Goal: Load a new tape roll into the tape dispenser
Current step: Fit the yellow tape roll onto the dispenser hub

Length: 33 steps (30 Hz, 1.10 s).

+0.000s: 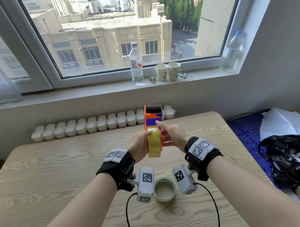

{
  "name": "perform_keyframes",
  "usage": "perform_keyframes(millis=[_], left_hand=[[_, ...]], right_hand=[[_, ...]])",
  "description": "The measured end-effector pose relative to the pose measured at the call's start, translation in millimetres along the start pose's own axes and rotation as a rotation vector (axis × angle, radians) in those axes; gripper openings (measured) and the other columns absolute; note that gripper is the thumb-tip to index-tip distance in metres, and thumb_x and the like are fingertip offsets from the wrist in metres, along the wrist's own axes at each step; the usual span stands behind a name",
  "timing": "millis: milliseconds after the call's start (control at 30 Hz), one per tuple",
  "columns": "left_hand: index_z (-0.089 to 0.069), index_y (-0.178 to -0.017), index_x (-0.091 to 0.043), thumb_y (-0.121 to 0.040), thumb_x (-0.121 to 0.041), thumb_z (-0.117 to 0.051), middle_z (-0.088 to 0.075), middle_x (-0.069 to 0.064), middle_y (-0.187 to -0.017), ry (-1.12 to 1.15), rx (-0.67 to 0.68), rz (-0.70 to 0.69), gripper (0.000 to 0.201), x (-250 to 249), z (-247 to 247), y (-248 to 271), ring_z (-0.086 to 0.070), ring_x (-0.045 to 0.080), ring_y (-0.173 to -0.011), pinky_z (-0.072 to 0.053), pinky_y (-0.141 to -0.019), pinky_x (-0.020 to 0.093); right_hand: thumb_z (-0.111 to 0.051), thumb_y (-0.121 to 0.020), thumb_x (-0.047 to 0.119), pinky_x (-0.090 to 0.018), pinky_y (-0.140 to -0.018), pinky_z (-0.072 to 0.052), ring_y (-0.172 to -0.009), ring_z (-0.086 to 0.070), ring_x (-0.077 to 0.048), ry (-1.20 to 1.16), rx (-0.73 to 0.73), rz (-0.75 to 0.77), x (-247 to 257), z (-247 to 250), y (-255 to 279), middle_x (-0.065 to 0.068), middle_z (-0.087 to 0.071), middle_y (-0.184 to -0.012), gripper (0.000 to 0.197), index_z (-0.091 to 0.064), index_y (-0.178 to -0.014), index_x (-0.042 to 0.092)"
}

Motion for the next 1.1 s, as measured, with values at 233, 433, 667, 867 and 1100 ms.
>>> perform_keyframes(millis=[233, 433, 667, 867, 1100], left_hand=[[-0.055, -0.115, -0.006, -0.101, -0.032, -0.026, -0.065, 0.013, -0.103, 0.033, -0.051, -0.023, 0.042, -1, 7, -4, -0.063, 0.023, -0.090, -0.049, -0.086, 0.040], [-0.060, -0.108, -0.010, -0.099, -0.041, -0.025, -0.065, 0.011, -0.093, 0.002, 0.003, 0.026, 0.047, 1, 4, -2, -0.061, 0.022, -0.085, -0.045, -0.084, 0.038], [-0.057, -0.111, -0.005, -0.098, -0.026, -0.028, -0.066, 0.012, -0.092, -0.004, -0.017, 0.007, 0.038, 2, 6, -5, -0.061, 0.022, -0.086, -0.046, -0.083, 0.038], [-0.059, -0.109, -0.010, -0.099, -0.037, -0.029, -0.064, 0.011, -0.092, -0.025, -0.008, 0.010, 0.042, 2, 4, -5, -0.061, 0.022, -0.085, -0.046, -0.083, 0.038], [-0.051, -0.121, 0.000, -0.075, 0.006, -0.054, -0.061, 0.018, -0.105, -0.033, 0.069, -0.017, 0.047, 1, -2, -3, -0.060, 0.029, -0.098, -0.042, -0.098, 0.048]], right_hand=[[-0.057, -0.085, 0.015, -0.038, -0.087, -0.050, -0.086, -0.060, -0.024, 0.024, 0.174, 0.032, -3, -9, 5, -0.009, -0.062, -0.086, 0.026, -0.062, -0.105, -0.001], [-0.058, -0.088, 0.031, -0.043, -0.089, -0.054, -0.083, -0.062, -0.027, 0.060, 0.024, 0.011, -3, -2, -2, -0.015, -0.062, -0.085, 0.038, -0.063, -0.100, -0.004], [-0.055, -0.087, 0.042, -0.033, -0.071, -0.056, -0.067, -0.059, -0.022, 0.032, -0.036, -0.015, -1, 1, -2, -0.014, -0.059, -0.072, 0.042, -0.064, -0.087, 0.001], [-0.058, -0.086, 0.028, -0.037, -0.080, -0.055, -0.083, -0.063, -0.028, 0.024, -0.020, -0.026, -2, 1, 1, -0.021, -0.064, -0.092, 0.046, -0.061, -0.108, -0.012], [-0.057, -0.087, 0.040, -0.032, -0.056, -0.058, -0.063, -0.061, -0.025, 0.105, -0.180, 0.016, 0, 10, 0, -0.018, -0.060, -0.075, 0.041, -0.062, -0.083, 0.000]])
Point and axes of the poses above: each hand's wrist, its own y-axis away from the middle knuckle, its own z-axis out of the back of the hand, x = y × z, the point moved 7 cm from there along -y, towards the middle knuckle
